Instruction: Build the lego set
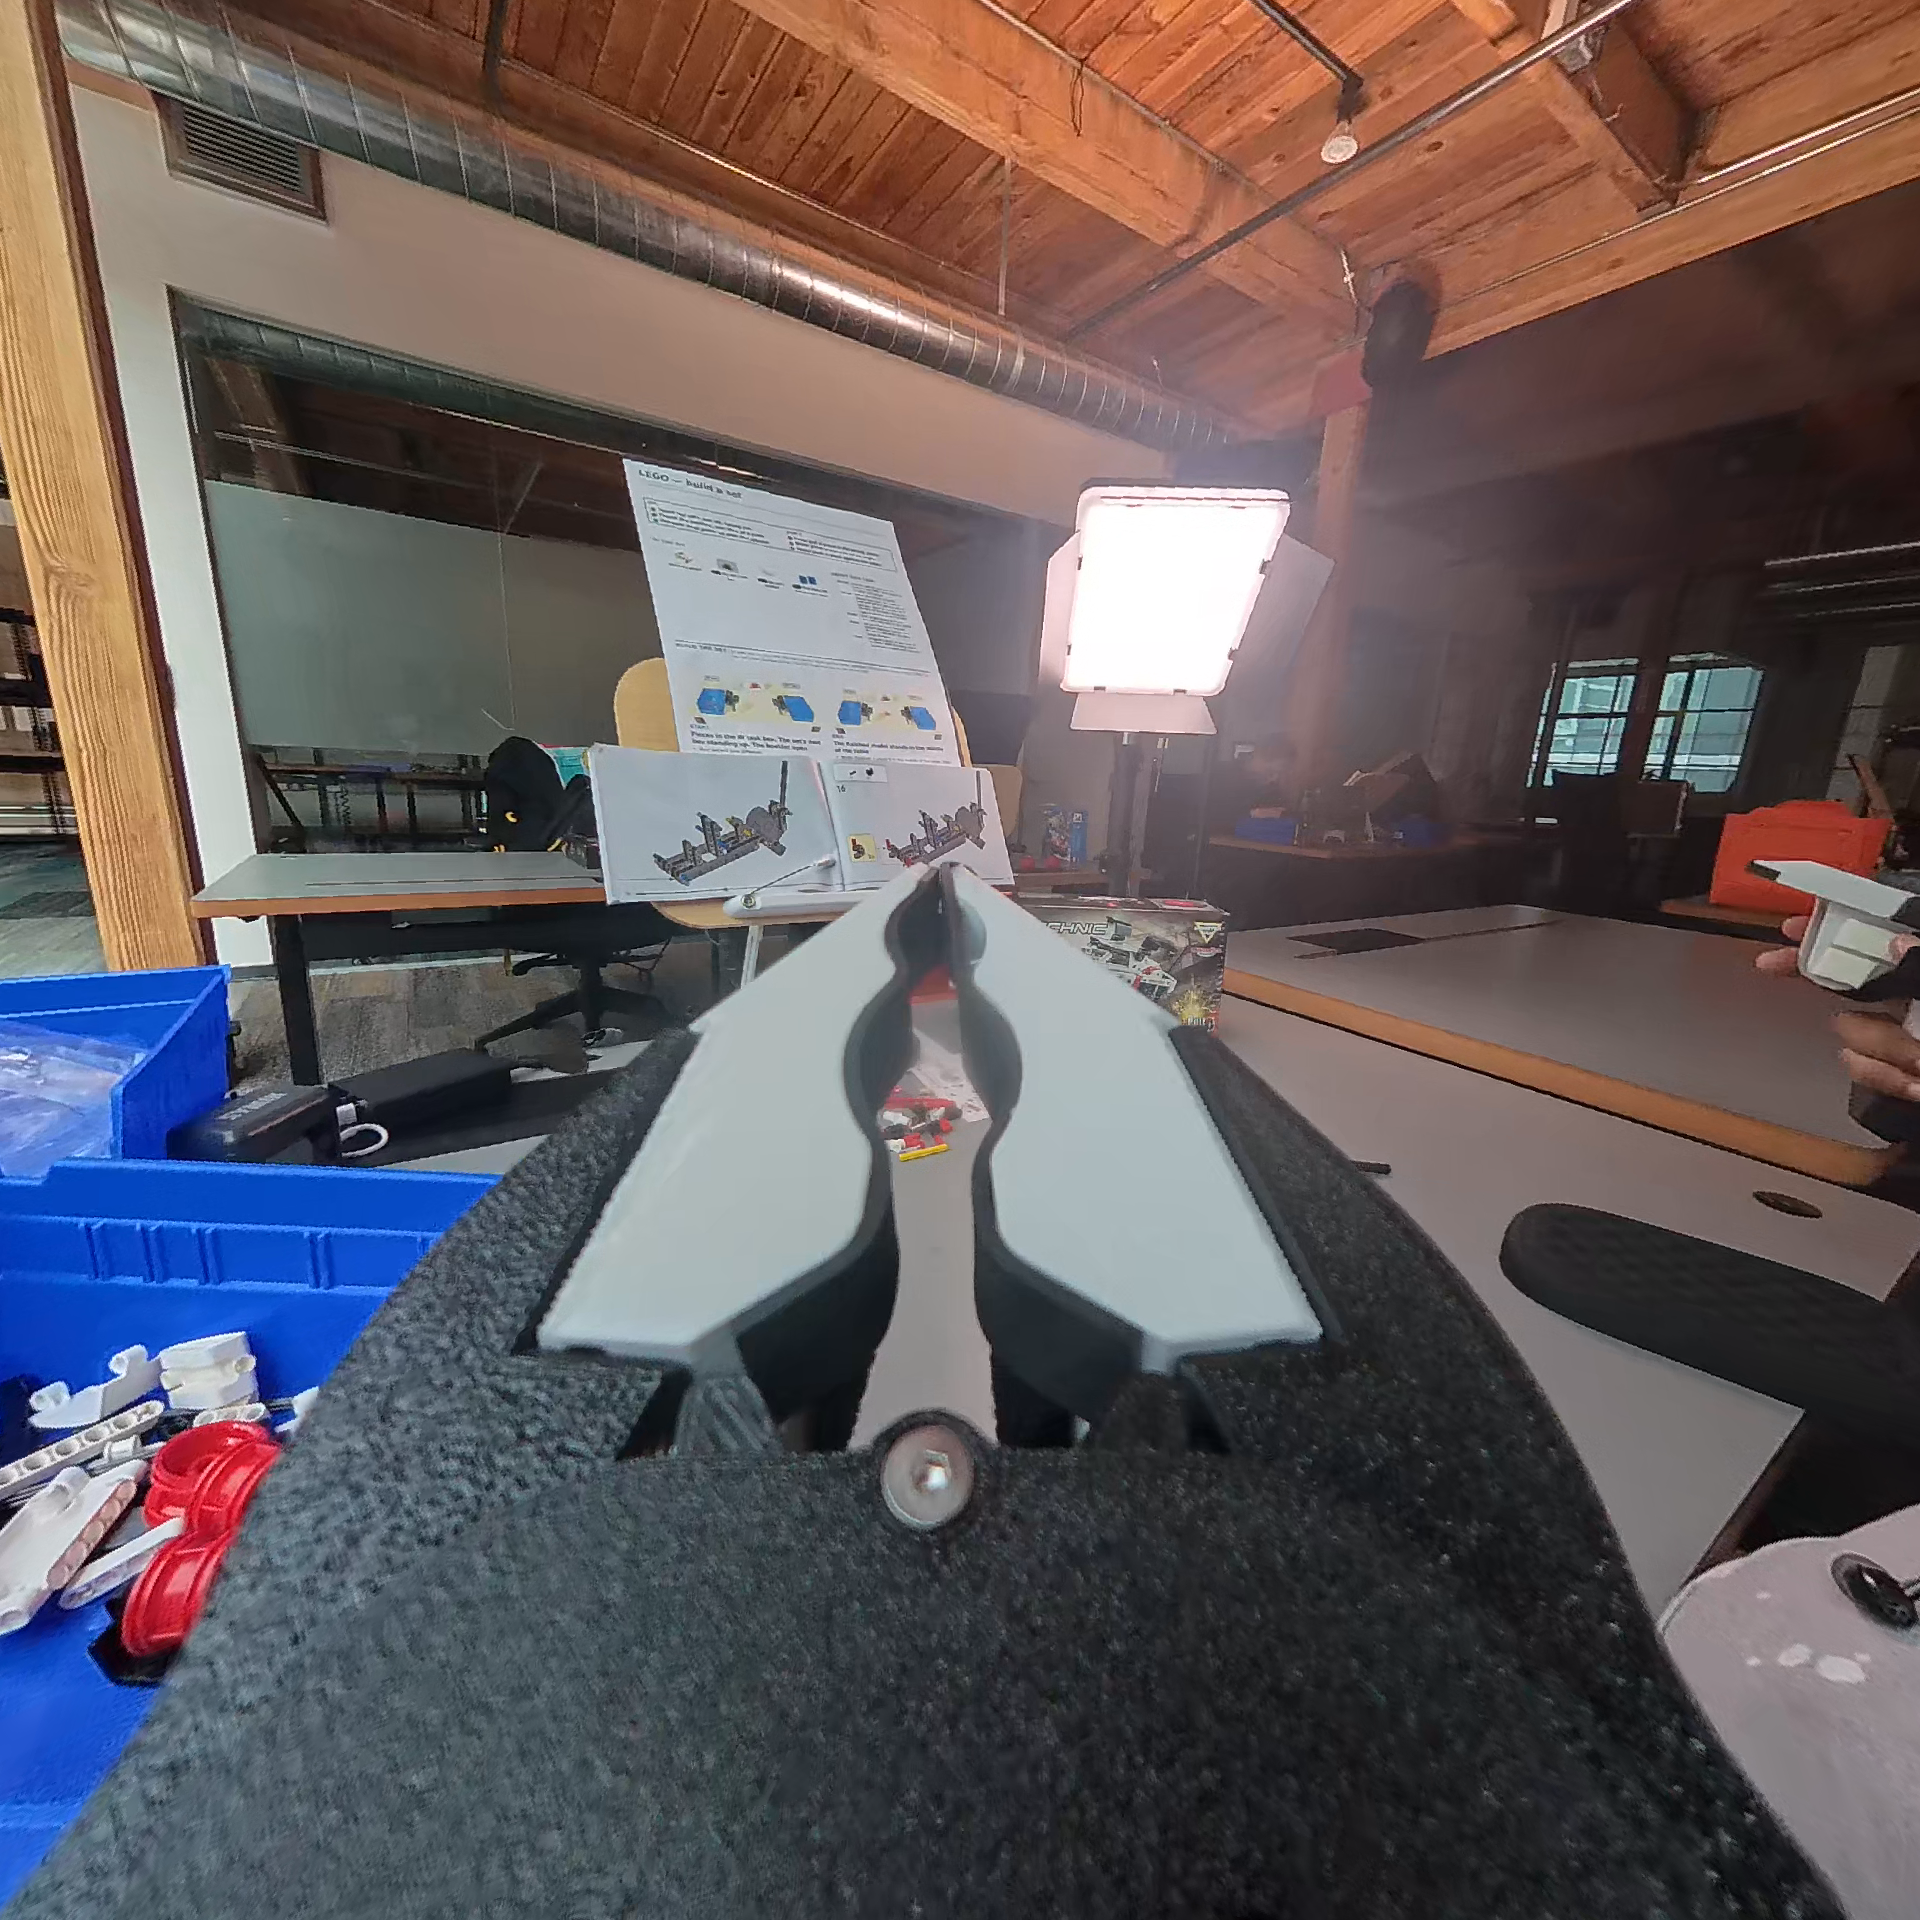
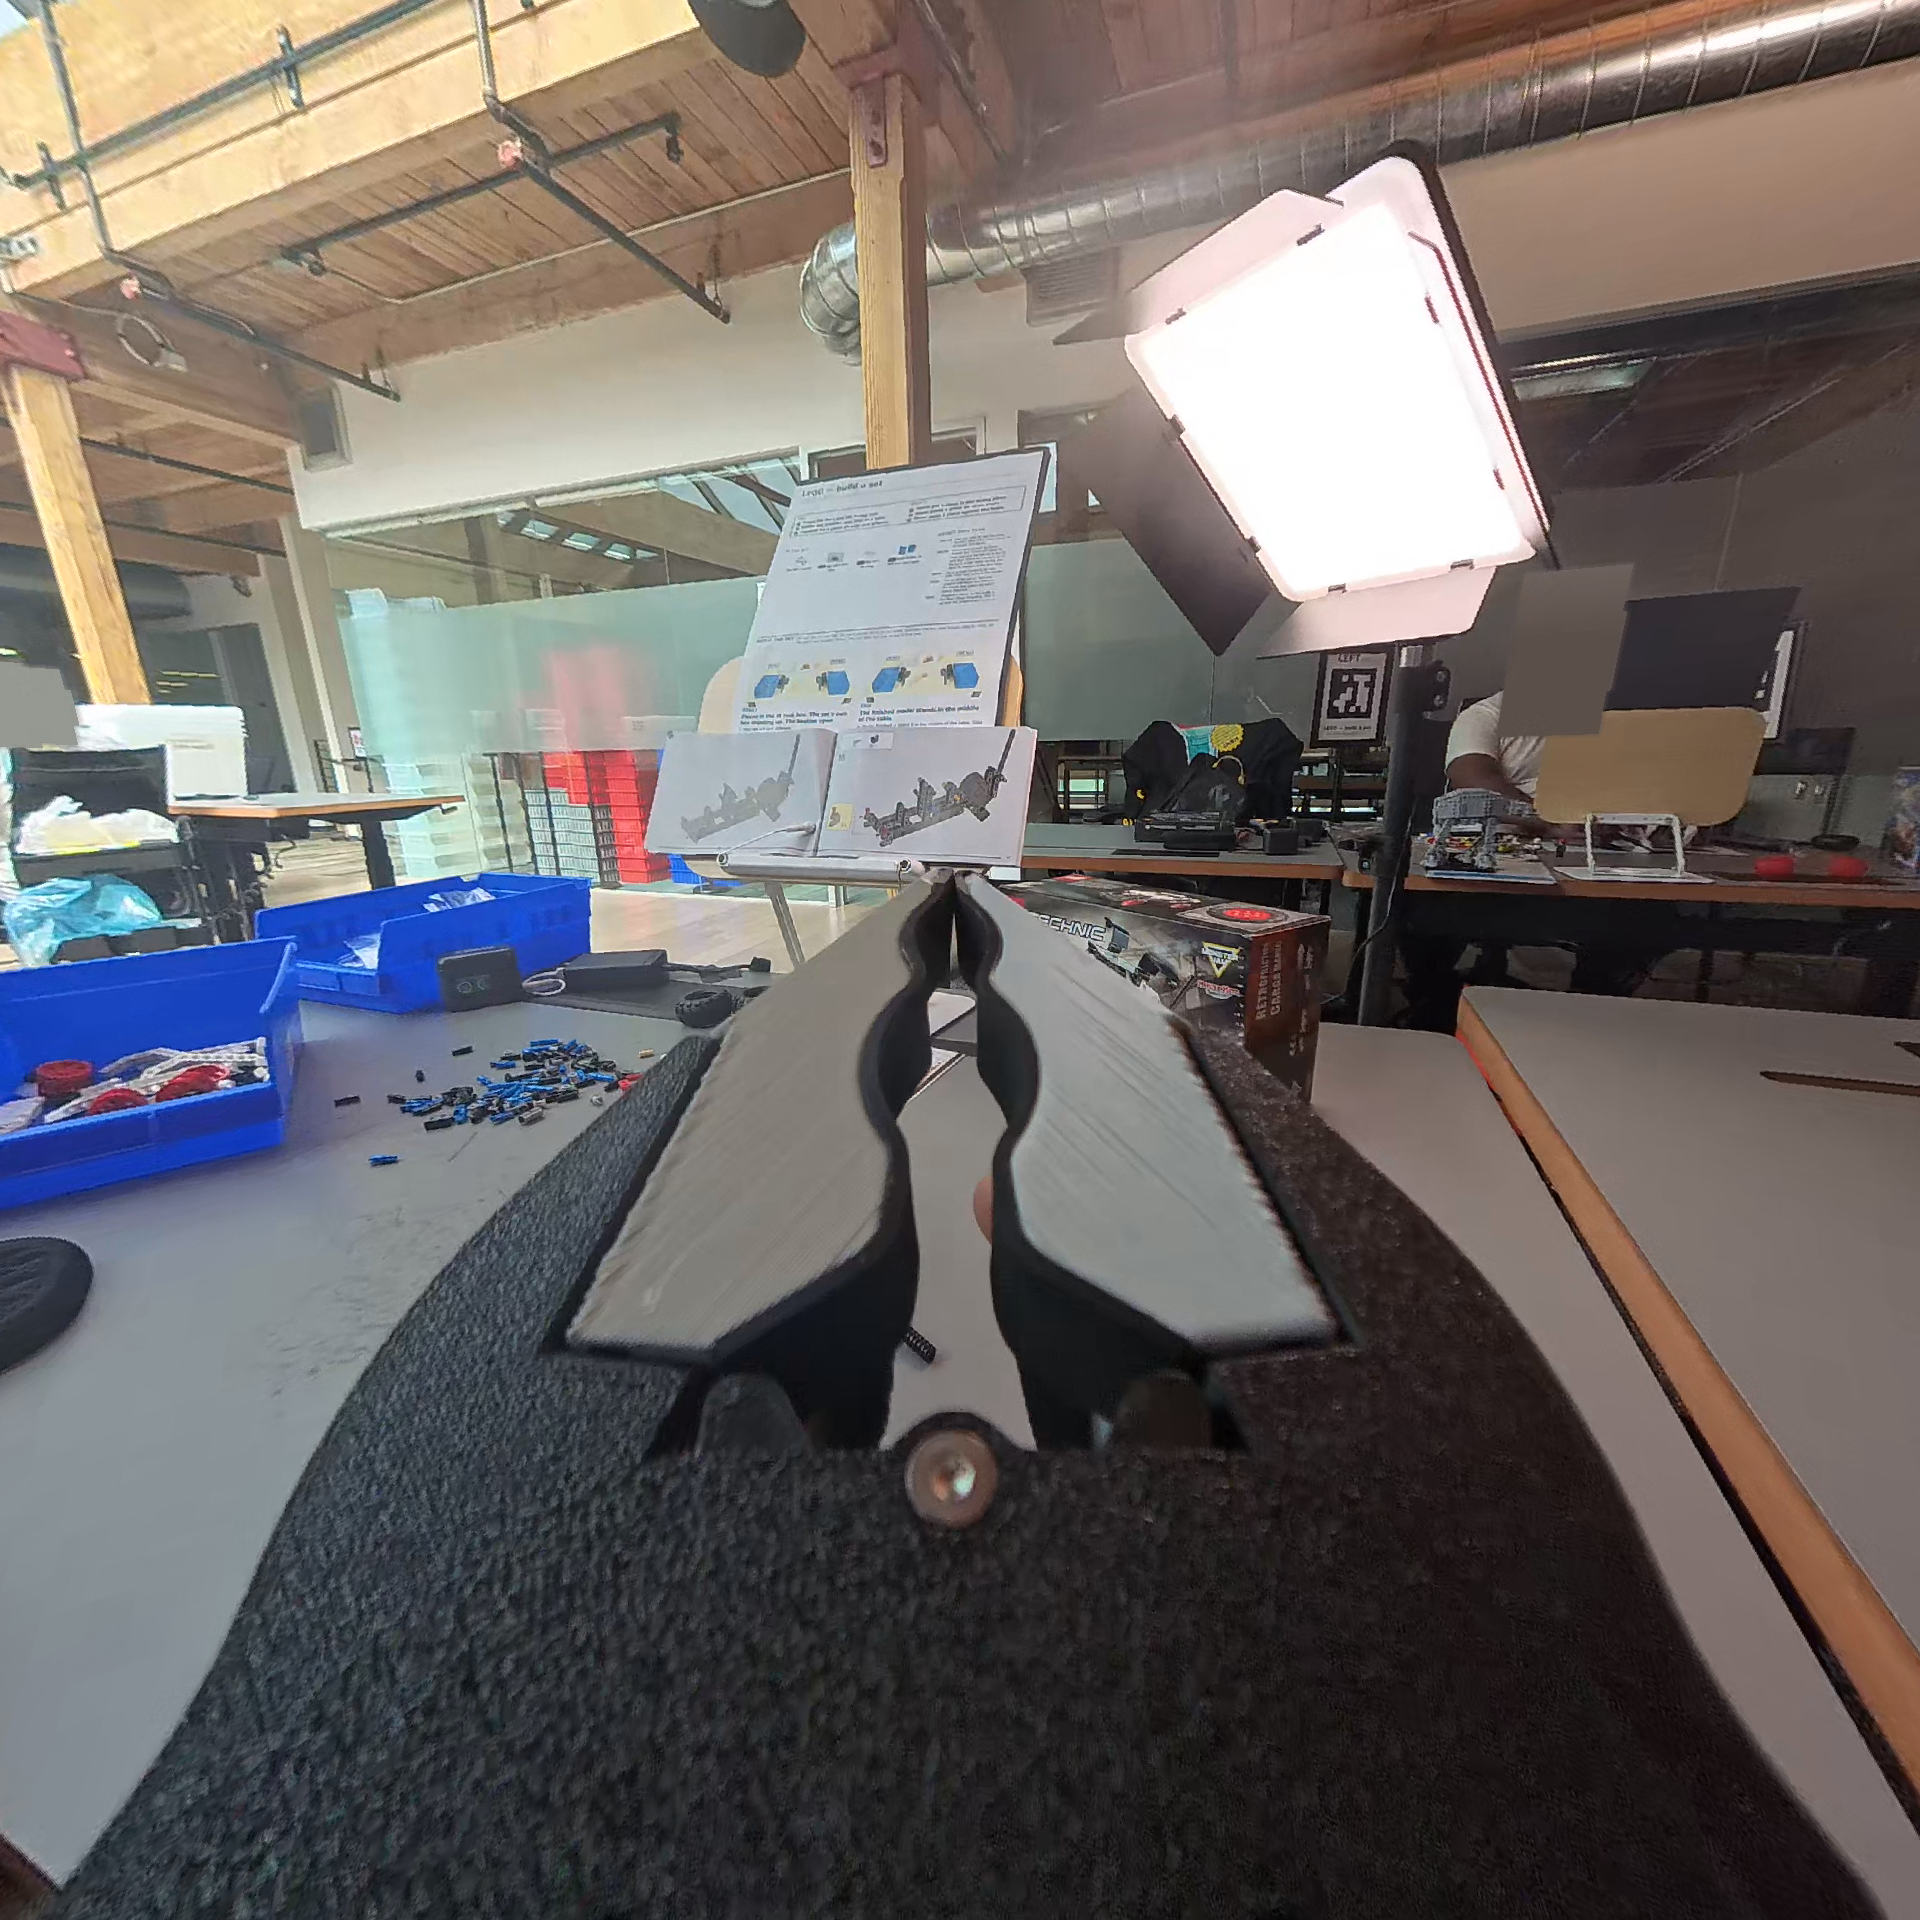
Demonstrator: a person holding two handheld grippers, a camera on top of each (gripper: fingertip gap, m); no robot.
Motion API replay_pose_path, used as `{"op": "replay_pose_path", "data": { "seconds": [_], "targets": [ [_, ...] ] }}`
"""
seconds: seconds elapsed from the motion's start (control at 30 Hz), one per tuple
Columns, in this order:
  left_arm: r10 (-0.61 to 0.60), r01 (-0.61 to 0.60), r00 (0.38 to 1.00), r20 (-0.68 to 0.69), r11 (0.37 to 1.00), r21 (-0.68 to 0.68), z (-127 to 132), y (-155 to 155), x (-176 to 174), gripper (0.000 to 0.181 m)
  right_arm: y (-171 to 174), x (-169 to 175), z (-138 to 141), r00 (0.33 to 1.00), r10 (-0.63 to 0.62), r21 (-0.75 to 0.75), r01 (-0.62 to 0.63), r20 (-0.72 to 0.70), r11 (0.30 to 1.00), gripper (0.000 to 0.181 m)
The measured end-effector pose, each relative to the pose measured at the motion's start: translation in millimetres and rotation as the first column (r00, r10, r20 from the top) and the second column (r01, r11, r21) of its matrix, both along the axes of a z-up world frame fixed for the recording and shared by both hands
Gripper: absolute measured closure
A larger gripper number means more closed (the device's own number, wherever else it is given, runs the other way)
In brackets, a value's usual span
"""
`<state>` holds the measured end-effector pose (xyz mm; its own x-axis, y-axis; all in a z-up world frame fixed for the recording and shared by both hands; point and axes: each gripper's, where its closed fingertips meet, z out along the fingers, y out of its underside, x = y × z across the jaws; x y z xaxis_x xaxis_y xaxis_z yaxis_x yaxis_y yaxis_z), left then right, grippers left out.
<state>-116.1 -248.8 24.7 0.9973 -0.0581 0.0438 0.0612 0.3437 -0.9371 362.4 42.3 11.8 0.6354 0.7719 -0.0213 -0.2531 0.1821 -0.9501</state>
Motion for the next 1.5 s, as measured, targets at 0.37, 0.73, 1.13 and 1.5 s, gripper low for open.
{"op": "replay_pose_path", "data": {
  "seconds": [0.37,0.73,1.13,1.5],
  "targets": [
    [0.010,-0.010,1.000,0.012,1.000,-0.008,-6.3,1.0,-1.5,0.180,3.3,4.2,-6.2,1.000,0.002,-0.006,-0.002,0.014,1.000,0.181],
    [0.017,-0.016,0.999,0.045,1.000,-0.014,-13.1,2.7,-9.3,0.180,9.0,-0.7,-12.8,0.999,-0.010,-0.022,0.011,0.035,1.000,0.181],
    [0.057,-0.023,0.996,0.069,0.907,-0.421,-106.5,105.5,38.0,0.180,-2.2,-85.9,-46.5,0.973,0.026,-0.113,0.000,0.229,0.994,0.181],
    [0.384,-0.540,0.838,-0.387,0.685,-0.489,-133.8,287.2,-13.0,0.135,-141.9,-306.6,-52.4,0.881,0.400,-0.219,-0.350,0.253,0.911,0.128]
  ]
}}
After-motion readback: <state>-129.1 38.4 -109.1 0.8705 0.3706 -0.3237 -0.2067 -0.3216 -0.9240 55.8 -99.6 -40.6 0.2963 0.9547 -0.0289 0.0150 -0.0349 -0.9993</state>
